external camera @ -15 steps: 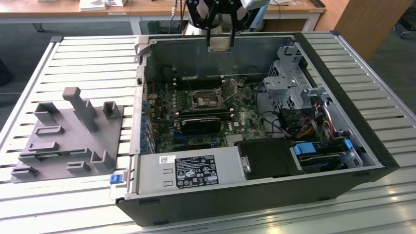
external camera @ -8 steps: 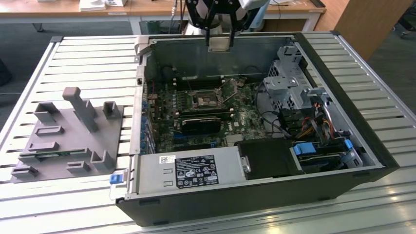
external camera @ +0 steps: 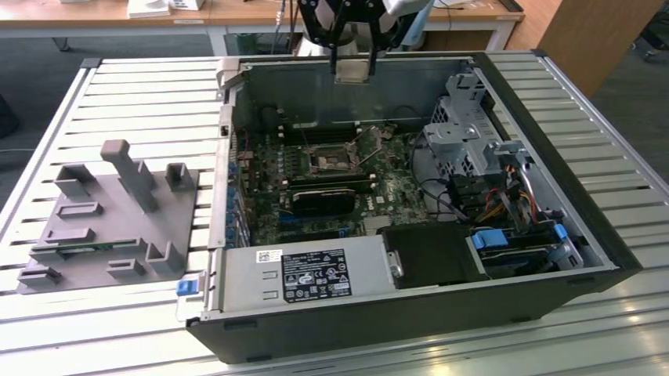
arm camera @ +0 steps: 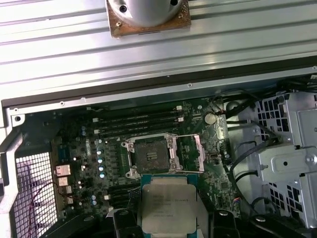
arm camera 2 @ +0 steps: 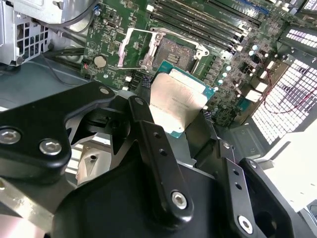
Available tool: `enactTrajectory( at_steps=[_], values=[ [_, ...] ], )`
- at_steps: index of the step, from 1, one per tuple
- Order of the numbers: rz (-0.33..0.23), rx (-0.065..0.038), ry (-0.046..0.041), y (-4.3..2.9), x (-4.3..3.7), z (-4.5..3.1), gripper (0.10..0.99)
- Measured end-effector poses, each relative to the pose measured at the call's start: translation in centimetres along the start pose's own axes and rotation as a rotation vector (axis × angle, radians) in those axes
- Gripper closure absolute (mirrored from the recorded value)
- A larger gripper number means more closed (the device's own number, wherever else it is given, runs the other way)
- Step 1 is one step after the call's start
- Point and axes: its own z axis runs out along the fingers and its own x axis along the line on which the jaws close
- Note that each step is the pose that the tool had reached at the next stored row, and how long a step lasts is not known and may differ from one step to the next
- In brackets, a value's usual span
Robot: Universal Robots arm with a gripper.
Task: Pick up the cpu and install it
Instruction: 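Place the cpu into insertion slot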
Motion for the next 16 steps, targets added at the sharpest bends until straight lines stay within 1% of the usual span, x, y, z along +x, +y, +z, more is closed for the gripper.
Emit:
enactTrajectory(
  at_steps=[5,16],
  values=[
    [0.019,0.0,-0.0012,0.0,0.01,0.01,0.553],
    [0.132,0.002,-0.0082,0.0,0.01,0.03,0.553]
  ],
)
